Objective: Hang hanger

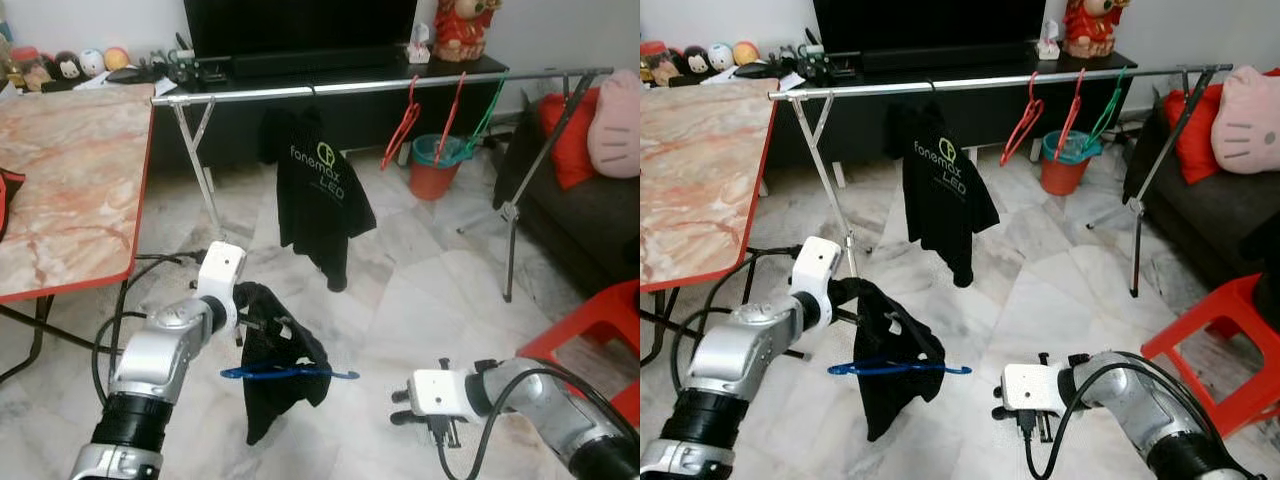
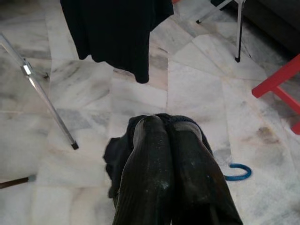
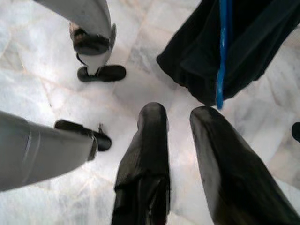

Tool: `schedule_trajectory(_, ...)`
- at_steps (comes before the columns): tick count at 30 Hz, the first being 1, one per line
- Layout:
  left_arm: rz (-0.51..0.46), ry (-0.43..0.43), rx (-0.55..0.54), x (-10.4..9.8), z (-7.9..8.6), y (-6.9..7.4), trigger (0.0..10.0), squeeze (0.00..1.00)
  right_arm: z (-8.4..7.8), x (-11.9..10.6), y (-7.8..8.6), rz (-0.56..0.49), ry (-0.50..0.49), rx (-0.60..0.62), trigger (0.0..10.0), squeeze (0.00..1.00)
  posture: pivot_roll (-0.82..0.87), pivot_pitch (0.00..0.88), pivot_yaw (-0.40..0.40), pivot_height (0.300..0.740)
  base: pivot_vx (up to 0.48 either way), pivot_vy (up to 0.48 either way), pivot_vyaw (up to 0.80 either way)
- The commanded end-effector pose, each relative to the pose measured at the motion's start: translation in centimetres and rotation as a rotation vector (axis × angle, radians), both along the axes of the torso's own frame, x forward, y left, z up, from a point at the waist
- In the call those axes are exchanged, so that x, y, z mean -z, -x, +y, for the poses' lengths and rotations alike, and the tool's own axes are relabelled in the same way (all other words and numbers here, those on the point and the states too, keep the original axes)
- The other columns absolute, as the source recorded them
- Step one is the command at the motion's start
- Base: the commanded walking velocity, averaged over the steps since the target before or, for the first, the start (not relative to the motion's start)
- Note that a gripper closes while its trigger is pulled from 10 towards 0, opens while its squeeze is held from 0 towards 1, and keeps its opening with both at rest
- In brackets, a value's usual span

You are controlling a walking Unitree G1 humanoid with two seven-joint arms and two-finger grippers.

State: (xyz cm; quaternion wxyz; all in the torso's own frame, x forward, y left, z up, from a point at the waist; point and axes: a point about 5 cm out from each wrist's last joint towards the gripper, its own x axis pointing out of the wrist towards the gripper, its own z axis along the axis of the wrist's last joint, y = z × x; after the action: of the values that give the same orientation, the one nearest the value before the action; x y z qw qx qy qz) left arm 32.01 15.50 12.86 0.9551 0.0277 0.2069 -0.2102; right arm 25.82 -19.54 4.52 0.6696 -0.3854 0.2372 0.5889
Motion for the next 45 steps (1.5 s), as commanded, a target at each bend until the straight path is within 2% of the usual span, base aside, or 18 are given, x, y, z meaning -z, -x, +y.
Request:
schedule_trajectory(1, -0.03, 0.013, 0.024, -1.6, -0.1, 0.0, 10.0, 0.0, -0.5, -0.2, -0.4, -0.046, 0.033, -0.007, 10.0, 1.0, -0.01, 0.0, 0.013, 0.74, 0.0, 0.0, 0.0)
schedule_trajectory(4, -0.03, 0.019, 0.025, -2.2, -0.1, 0.0, 10.0, 0.0, -0.7, 0.2, -0.5, -0.079, 0.07, -0.008, 10.0, 1.0, -0.01, 0.0, 0.012, 0.74, 0.0, 0.0, 0.0)
schedule_trajectory(5, -0.033, 0.03, 0.03, -2.5, -0.2, 0.0, 10.0, 0.0, -0.7, 0.4, -0.6, -0.103, 0.085, -0.007, 10.0, 0.96, -0.01, 0.0, 0.011, 0.74, 0.0, 0.0, 0.0)
schedule_trajectory(6, -0.037, 0.04, 0.035, -2.8, -0.4, 0.0, 10.0, 0.0, -0.6, 0.6, -0.8, -0.14, 0.097, 0.009, 10.0, 0.54, -0.01, 0.0, 0.009, 0.74, 0.0, 0.0, 0.0)
schedule_trajectory(7, -0.04, 0.047, 0.039, -3.1, -0.5, 0.0, 10.0, 0.0, -0.5, 0.8, -1.0, -0.167, 0.104, 0.02, 10.0, 0.54, -0.01, 0.0, 0.009, 0.74, 0.0, 0.0, 0.0)
schedule_trajectory(8, -0.042, 0.054, 0.041, -3.2, -0.6, 0.0, 10.0, 0.0, -0.5, 0.9, -1.2, -0.183, 0.109, 0.041, 10.0, 0.18, -0.01, 0.0, 0.009, 0.74, 0.0, 0.0, 0.0)
schedule_trajectory(9, -0.043, 0.058, 0.04, -3.4, -0.6, 0.0, 10.0, 0.0, -0.3, 1.0, -1.3, -0.2, 0.104, 0.055, 10.0, 0.0, -0.01, 0.0, 0.009, 0.74, 0.0, 0.0, 0.0)
schedule_trajectory(16, -0.056, 0.073, 0.031, -4.5, -0.8, -0.3, 10.0, 0.0, 1.1, 1.9, -1.5, -0.267, 0.019, 0.167, 10.0, 0.0, 0.0, 0.0, 0.008, 0.74, 0.0, 0.0, 0.0)
schedule_trajectory(23, -0.076, 0.091, 0.015, -5.6, -1.0, -0.8, 10.0, 0.0, 2.7, 3.6, -0.7, -0.27, -0.103, 0.315, 10.0, 0.0, 0.01, 0.0, 0.006, 0.74, 0.0, 0.0, 0.0)
schedule_trajectory(29, -0.083, 0.089, 0.012, -6.0, -0.9, -1.2, 10.0, 0.0, 3.5, 4.4, 0.1, -0.224, -0.151, 0.324, 10.0, 0.0, 0.01, 0.0, 0.012, 0.74, 0.0, 0.0, 0.0)
schedule_trajectory(33, -0.086, 0.092, 0.011, -6.2, -0.9, -1.2, 10.0, 0.0, 3.4, 4.7, 0.2, -0.223, -0.135, 0.321, 10.0, 0.0, 0.01, 0.0, 0.012, 0.74, 0.0, 0.0, 0.0)
schedule_trajectory(34, -0.087, 0.095, 0.012, -6.2, -0.9, -1.2, 10.0, 0.0, 3.3, 4.8, 0.2, -0.225, -0.121, 0.311, 10.0, 0.35, 0.01, 0.0, 0.012, 0.74, 0.0, 0.0, 0.0)
schedule_trajectory(35, -0.088, 0.1, 0.012, -6.3, -0.9, -1.2, 10.0, 0.0, 3.2, 4.8, 0.1, -0.236, -0.102, 0.309, 10.0, 1.0, 0.01, 0.0, 0.013, 0.74, 0.0, 0.0, 0.0)
schedule_trajectory(41, -0.09, 0.107, 0.017, -6.4, -1.0, -1.2, 10.0, 0.0, 2.8, 4.6, -0.8, -0.291, -0.054, 0.346, 10.0, 1.0, 0.01, 0.0, 0.013, 0.74, 0.0, 0.0, 0.0)
schedule_trajectory(42, -0.094, 0.108, 0.019, -6.6, -1.0, -1.2, 10.0, 0.0, 2.7, 4.6, -1.0, -0.305, -0.038, 0.349, 10.0, 0.89, 0.01, 0.0, 0.013, 0.74, 0.0, 0.0, 0.0)
schedule_trajectory(43, -0.095, 0.109, 0.02, -6.6, -1.0, -1.2, 10.0, 0.0, 2.6, 4.6, -1.1, -0.313, -0.032, 0.35, 10.0, 0.89, 0.01, 0.0, 0.013, 0.74, 0.0, 0.0, 0.0)
schedule_trajectory(44, -0.097, 0.11, 0.021, -6.7, -1.1, -1.3, 10.0, 0.0, 2.6, 4.6, -1.3, -0.325, -0.025, 0.358, 10.0, 0.0, 0.01, 0.0, 0.013, 0.74, 0.0, 0.0, 0.0)
schedule_trajectory(45, -0.099, 0.109, 0.021, -6.8, -1.1, -1.3, 10.0, 0.0, 2.6, 4.5, -1.4, -0.33, -0.03, 0.363, 10.0, 0.0, 0.01, 0.0, 0.013, 0.74, 0.0, 0.0, 0.0)
